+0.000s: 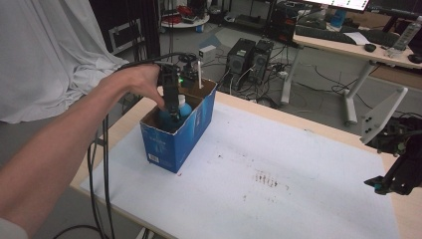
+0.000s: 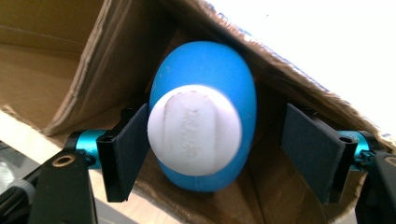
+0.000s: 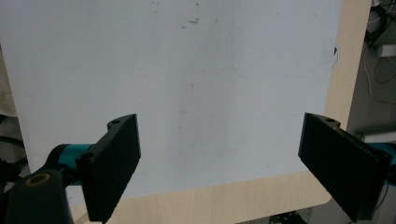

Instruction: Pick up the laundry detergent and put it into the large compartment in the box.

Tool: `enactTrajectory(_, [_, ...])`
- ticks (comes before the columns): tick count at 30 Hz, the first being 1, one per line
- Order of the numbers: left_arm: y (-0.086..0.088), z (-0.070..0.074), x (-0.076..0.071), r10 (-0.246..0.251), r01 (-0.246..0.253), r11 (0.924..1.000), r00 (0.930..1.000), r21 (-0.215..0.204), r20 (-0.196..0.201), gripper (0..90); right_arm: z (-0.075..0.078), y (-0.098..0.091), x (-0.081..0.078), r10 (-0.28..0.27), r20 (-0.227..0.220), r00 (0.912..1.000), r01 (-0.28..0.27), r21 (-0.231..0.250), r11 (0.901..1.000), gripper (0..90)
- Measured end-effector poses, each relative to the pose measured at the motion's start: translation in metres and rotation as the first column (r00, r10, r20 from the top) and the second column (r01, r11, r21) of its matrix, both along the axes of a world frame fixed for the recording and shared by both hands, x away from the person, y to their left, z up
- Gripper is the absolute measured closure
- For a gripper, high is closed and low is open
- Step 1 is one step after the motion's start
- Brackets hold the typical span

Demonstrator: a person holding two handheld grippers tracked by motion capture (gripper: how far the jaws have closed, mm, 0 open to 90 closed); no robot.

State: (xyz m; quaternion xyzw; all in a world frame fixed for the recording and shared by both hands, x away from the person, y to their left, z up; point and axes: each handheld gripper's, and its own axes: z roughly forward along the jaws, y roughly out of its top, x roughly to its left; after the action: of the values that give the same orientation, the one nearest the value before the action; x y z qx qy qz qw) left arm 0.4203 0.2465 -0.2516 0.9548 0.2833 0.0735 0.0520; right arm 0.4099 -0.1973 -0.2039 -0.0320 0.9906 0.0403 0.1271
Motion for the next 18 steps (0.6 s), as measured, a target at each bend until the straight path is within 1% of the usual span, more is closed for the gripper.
enactTrajectory(2, [0.0,0.005,0.0,0.004,-0.004,1.0,1.0,-0.008,0.008,24.9,0.0,0.0,0.0,-0.001,-0.001,1.0,0.001,0.001,1.0,12.1])
enactTrajectory(5, [-0.001,0.011,0.002,0.004,-0.004,0.9998,0.9997,0.019,0.023,22.4,0.0,0.001,-0.001,0.004,-0.003,1.0,-0.004,-0.002,1.0,12.1])
enactTrajectory(6, [-0.001,0.013,0.002,0.007,-0.008,0.9998,0.9993,0.021,0.036,22.3,0.0,0.001,-0.001,0.005,-0.002,1.0,-0.005,-0.003,1.0,12.1])
enactTrajectory(8, [0.0,0.018,0.002,0.012,-0.012,0.9999,0.9992,0.004,0.038,22.3,0.0,0.001,-0.001,0.004,-0.002,1.0,-0.004,0.0,1.0,12.1])
enactTrajectory(12, [-0.002,0.029,0.001,0.008,-0.008,0.9999,0.9989,0.014,0.046,22.4,0.001,0.0,-0.001,0.004,0.0,1.0,-0.004,0.002,1.0,12.1])
enactTrajectory(16, [-0.004,0.043,-0.001,0.004,-0.003,0.9999,0.9978,-0.01,0.067,22.3,0.003,-0.001,-0.002,-0.001,0.0,1.0,0.001,0.005,1.0,12.1])
enactTrajectory(18, [-0.007,0.049,-0.001,-0.003,0.003,1.0,0.9973,-0.005,0.074,22.3,0.003,-0.001,-0.002,-0.001,-0.002,1.0,0.001,0.002,1.0,12.1])
